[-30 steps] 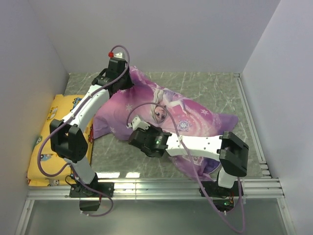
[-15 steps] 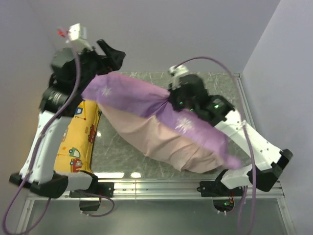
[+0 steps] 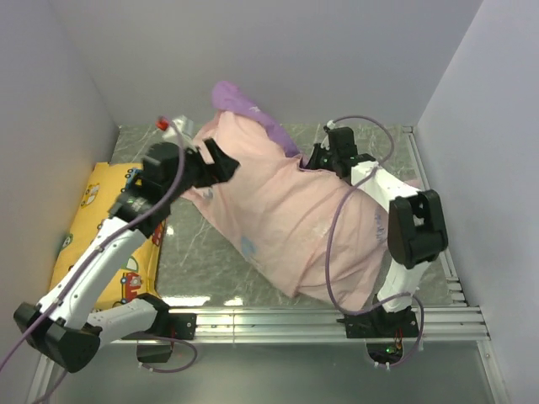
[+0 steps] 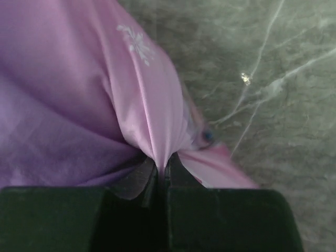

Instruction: Remove the pillowcase from the pillow

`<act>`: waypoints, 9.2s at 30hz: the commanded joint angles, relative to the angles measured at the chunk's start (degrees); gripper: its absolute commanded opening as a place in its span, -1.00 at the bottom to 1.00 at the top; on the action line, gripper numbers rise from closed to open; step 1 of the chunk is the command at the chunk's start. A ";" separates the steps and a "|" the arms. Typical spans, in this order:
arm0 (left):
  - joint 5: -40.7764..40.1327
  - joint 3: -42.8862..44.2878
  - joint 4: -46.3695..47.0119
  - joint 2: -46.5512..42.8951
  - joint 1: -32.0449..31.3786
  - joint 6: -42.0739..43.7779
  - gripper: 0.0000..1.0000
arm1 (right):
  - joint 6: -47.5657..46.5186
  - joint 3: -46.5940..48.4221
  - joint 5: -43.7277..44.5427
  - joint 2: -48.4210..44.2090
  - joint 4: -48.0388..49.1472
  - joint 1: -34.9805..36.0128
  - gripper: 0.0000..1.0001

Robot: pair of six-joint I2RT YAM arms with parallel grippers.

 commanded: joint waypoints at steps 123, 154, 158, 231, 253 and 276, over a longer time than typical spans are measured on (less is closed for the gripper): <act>-16.75 16.59 2.05 41.68 -14.74 -0.37 -0.99 | 11.16 -20.17 45.78 -48.45 -19.33 41.36 0.60; -14.20 32.94 -5.15 54.17 -7.71 -1.25 -0.99 | 24.59 -46.62 30.74 -44.82 -2.54 55.07 -0.86; -12.80 27.78 -3.05 51.98 -7.88 -2.04 -0.99 | 26.62 -41.88 37.94 -49.38 -9.55 55.69 -0.72; -27.46 12.82 -10.51 18.31 -26.94 4.47 0.96 | 28.12 -48.64 34.80 -56.69 0.89 36.88 -1.00; -33.45 3.67 -2.87 32.52 -40.93 -12.94 0.99 | 28.30 -49.87 34.80 -60.30 -0.87 36.88 -1.00; -7.00 39.35 -3.92 44.76 -17.20 -8.28 -0.99 | 32.34 -59.44 33.65 -59.51 3.00 36.88 -1.00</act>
